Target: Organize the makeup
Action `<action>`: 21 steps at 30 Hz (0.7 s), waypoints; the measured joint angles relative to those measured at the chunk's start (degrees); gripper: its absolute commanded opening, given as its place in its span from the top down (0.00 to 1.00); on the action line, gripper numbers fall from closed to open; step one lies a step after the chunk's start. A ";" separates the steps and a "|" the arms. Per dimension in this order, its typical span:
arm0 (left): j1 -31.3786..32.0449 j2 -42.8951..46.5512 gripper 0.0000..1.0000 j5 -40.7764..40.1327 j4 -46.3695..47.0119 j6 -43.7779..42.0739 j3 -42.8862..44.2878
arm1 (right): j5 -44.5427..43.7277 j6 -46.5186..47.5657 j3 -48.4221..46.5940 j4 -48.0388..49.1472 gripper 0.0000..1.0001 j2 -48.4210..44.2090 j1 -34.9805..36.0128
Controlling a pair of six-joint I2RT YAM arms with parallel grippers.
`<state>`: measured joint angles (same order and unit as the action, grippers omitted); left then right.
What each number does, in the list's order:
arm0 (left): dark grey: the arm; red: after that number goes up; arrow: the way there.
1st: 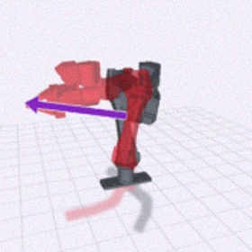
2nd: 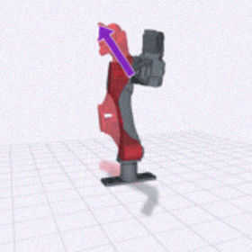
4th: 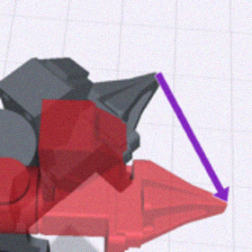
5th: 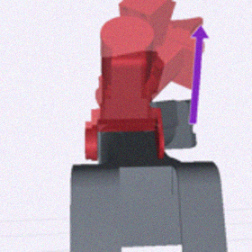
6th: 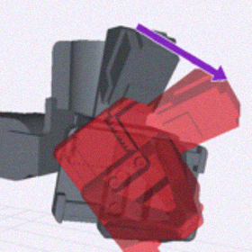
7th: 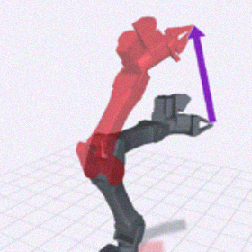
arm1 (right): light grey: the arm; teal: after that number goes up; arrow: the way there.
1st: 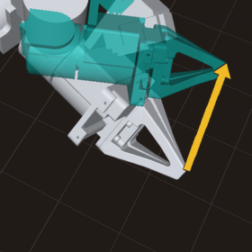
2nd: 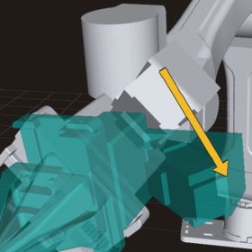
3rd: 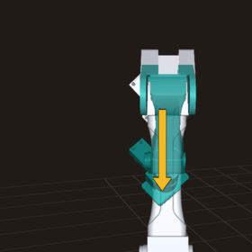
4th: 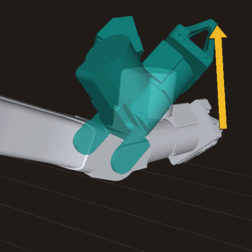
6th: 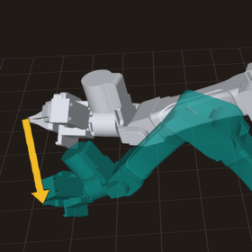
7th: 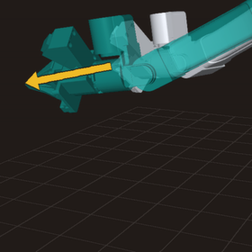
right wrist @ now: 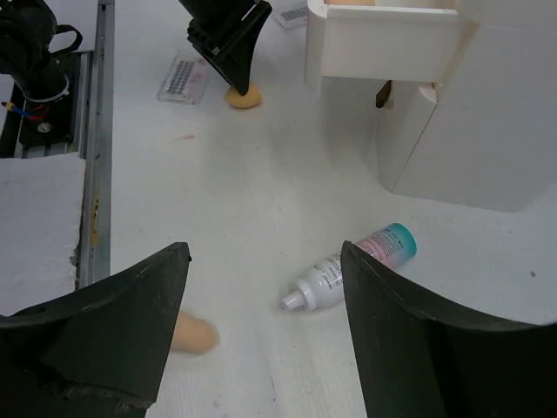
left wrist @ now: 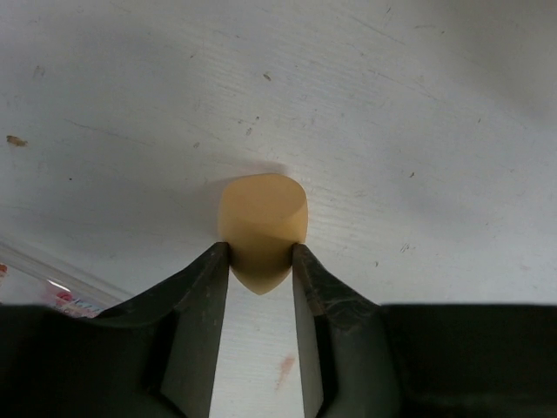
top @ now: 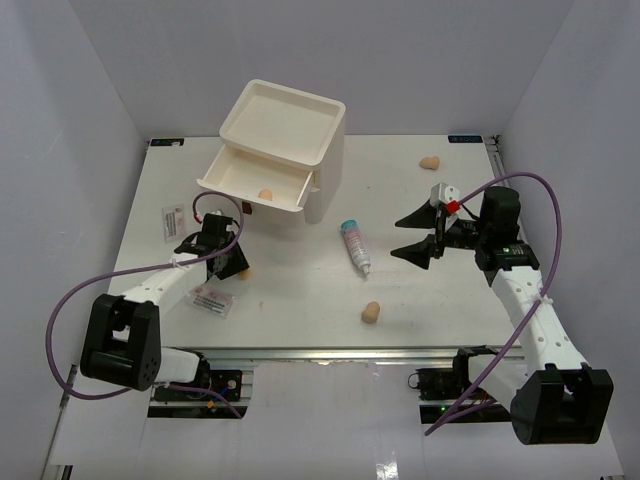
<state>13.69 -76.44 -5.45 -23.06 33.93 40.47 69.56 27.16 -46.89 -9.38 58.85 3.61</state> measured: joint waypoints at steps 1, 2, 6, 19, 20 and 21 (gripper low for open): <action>0.00 -0.21 0.70 0.01 0.14 0.02 0.03 | 0.12 0.03 0.00 0.05 0.23 0.00 -0.11; 0.00 -0.33 0.74 0.00 0.28 0.01 0.04 | 0.21 0.05 0.00 0.09 0.23 0.00 -0.21; 0.00 -0.34 0.85 -0.01 0.66 -0.05 0.04 | 0.67 0.06 0.00 0.17 0.23 0.00 -0.51; 0.02 16.15 1.00 8.30 0.39 -0.92 -1.31 | 1.57 0.04 0.00 0.23 0.23 -0.31 -1.27; 0.04 18.85 1.00 10.33 0.47 -1.26 -1.33 | 1.58 0.04 0.00 0.22 0.23 -0.31 -1.34; 0.05 21.23 1.00 12.57 0.61 -1.57 -1.31 | 1.60 0.04 0.00 0.22 0.23 -0.31 -1.38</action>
<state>13.75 -55.21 7.12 -22.45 32.36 39.17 71.16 27.20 -46.89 -9.16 58.54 2.23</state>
